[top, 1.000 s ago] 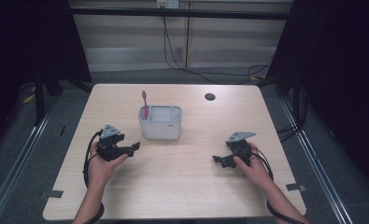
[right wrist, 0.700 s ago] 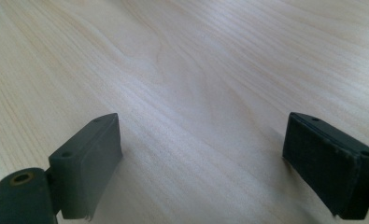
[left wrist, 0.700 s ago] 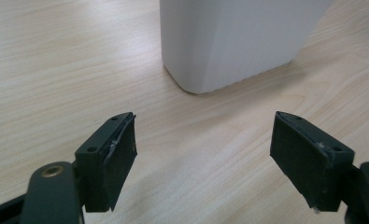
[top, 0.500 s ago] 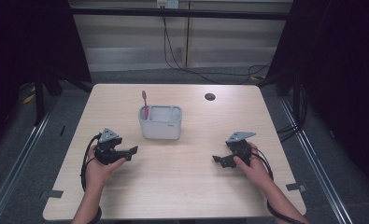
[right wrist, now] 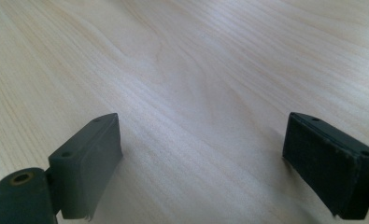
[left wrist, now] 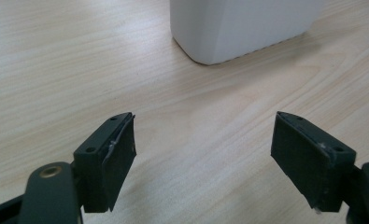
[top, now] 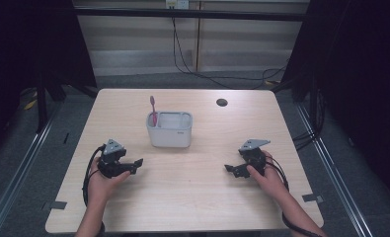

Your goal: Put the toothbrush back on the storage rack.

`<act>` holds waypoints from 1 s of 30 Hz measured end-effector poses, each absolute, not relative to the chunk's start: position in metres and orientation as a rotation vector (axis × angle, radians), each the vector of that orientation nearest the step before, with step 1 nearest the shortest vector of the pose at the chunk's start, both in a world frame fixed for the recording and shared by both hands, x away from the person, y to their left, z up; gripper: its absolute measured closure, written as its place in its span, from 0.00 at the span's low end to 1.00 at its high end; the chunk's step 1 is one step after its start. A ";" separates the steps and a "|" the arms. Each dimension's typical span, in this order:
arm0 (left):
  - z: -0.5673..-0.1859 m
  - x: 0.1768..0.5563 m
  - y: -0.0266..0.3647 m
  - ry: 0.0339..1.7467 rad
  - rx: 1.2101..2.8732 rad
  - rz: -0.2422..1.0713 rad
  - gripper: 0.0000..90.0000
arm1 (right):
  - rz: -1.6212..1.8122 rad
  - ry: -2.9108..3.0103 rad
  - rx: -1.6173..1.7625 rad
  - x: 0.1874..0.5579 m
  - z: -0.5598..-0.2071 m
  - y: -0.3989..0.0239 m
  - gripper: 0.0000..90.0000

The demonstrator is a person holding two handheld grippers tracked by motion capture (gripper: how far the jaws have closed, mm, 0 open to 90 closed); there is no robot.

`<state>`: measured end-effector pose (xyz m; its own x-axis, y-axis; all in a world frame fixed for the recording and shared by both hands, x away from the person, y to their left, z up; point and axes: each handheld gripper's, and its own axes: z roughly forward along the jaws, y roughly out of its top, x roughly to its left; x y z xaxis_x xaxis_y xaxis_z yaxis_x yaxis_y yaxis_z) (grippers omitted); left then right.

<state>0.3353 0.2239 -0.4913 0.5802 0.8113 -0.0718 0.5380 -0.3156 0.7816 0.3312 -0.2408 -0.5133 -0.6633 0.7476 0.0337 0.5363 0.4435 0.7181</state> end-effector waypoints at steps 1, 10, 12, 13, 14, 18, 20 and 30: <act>-0.492 0.335 0.225 1.072 2.014 0.431 0.24 | 1.042 2.411 1.104 0.331 -0.513 -0.241 0.12; -0.498 0.332 0.228 1.056 2.051 0.449 0.24 | 1.042 2.411 1.105 0.331 -0.513 -0.241 0.12; -0.499 0.332 0.227 1.058 2.049 0.446 0.23 | 1.042 2.411 1.104 0.331 -0.513 -0.241 0.12; -0.499 0.332 0.228 1.049 2.058 0.449 0.23 | 1.042 2.411 1.104 0.331 -0.513 -0.241 0.12; -0.500 0.331 0.227 1.052 2.056 0.449 0.23 | 1.043 2.411 1.104 0.331 -0.513 -0.241 0.12; -0.503 0.331 0.228 1.049 2.080 0.449 0.23 | 1.042 2.411 1.104 0.331 -0.513 -0.241 0.12; -0.504 0.330 0.228 1.049 2.091 0.450 0.23 | 1.041 2.411 1.104 0.331 -0.513 -0.241 0.12; -0.508 0.329 0.226 1.020 2.131 0.454 0.22 | 1.043 2.410 1.104 0.331 -0.513 -0.241 0.12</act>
<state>0.3293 0.2261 -0.5085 0.6251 0.7805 0.0069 0.5271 -0.4286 0.7338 0.3312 -0.2407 -0.5133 -0.6633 0.7476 0.0331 0.5360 0.4438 0.7182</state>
